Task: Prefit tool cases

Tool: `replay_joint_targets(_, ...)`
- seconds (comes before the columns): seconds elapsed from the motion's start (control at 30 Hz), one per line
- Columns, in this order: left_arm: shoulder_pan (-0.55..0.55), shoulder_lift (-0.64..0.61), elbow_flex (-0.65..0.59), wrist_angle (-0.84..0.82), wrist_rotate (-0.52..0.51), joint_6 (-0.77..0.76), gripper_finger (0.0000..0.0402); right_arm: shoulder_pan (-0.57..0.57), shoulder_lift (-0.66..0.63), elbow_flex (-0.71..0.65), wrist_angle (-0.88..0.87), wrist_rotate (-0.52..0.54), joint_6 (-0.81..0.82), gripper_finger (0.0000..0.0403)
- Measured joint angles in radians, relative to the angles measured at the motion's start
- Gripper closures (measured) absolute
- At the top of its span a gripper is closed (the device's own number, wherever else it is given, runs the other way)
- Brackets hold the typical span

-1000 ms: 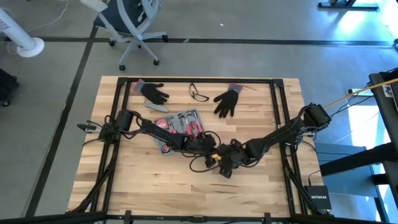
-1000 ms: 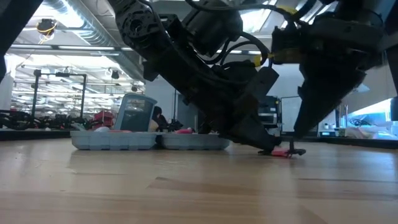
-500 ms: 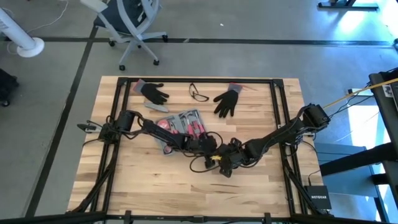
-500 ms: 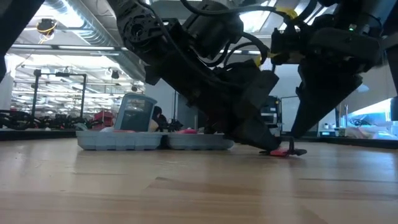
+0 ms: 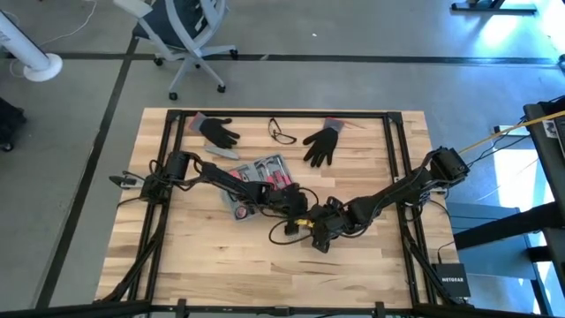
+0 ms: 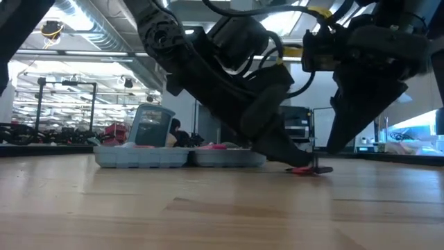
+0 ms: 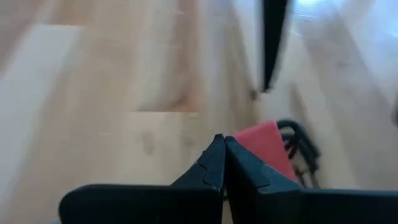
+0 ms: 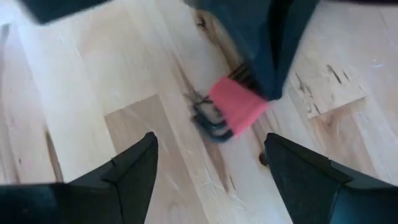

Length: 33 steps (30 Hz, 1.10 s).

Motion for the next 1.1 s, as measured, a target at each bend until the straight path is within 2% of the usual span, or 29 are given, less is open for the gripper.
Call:
replay_joint_targets(0.23,0.032,-0.004,0.005,0.007,-0.016,0.046,0.0401,0.0,0.0,0.016,-0.01,-0.018,0.005,0.0118)
replay_joint_targets(0.57,0.02,-0.011,0.01,-0.09,-0.028,-0.028,0.0402,0.0,0.001,0.074,-0.052,0.096,0.008,0.0118)
replay_joint_targets(0.7,0.001,-0.013,0.011,-0.112,-0.036,-0.141,0.0402,0.0,0.007,0.073,-0.084,0.114,0.054,0.0129)
replay_joint_targets(0.77,-0.016,-0.015,0.011,-0.129,-0.037,-0.22,0.0401,0.0,0.007,0.073,-0.071,0.111,0.077,0.0149)
replay_joint_targets(0.83,-0.039,-0.015,0.011,-0.139,-0.053,-0.269,0.0401,0.0,0.007,0.073,-0.073,0.08,0.087,0.0188)
replay_joint_targets(0.9,-0.064,-0.015,0.008,-0.149,-0.08,-0.286,0.0402,0.0,0.007,0.073,-0.078,0.063,0.106,0.025)
replay_joint_targets(1.0,-0.091,-0.014,0.007,-0.156,-0.095,-0.282,0.0402,0.0,0.007,0.065,-0.057,0.061,0.112,0.0368)
replay_joint_targets(1.1,-0.107,-0.014,0.007,-0.154,-0.095,-0.266,0.0402,0.0,0.007,0.027,0.033,0.057,0.162,0.039)
